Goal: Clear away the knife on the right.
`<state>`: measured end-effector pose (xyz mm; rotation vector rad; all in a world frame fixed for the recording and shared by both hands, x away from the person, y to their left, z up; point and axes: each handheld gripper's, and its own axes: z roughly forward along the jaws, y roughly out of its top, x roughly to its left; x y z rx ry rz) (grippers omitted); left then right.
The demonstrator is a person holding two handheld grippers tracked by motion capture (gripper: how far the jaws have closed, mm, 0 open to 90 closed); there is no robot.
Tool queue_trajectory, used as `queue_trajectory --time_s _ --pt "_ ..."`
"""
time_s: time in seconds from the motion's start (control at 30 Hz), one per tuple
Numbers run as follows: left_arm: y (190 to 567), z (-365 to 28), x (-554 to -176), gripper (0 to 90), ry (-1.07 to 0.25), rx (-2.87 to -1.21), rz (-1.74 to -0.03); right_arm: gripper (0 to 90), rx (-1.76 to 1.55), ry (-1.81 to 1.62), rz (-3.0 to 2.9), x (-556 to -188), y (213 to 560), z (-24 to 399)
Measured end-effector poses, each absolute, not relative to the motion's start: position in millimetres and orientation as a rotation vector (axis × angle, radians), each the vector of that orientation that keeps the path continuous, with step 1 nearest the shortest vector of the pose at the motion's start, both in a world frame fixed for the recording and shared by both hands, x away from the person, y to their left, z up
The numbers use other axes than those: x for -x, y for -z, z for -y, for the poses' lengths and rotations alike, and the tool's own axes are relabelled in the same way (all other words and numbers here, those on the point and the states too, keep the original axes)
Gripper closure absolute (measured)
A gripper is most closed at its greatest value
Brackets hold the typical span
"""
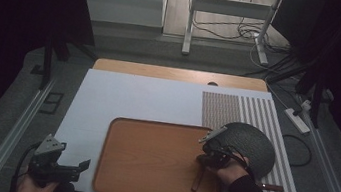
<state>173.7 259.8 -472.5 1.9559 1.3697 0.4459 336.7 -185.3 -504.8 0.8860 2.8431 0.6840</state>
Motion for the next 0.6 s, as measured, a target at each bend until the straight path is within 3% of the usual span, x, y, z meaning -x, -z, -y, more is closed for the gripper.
queue_trajectory --time_s 0.6 --pt "472 -260 -174 1.8 -0.445 -1.953 -1.372 89.5 -0.963 -0.628 -2.812 -343 503 206"
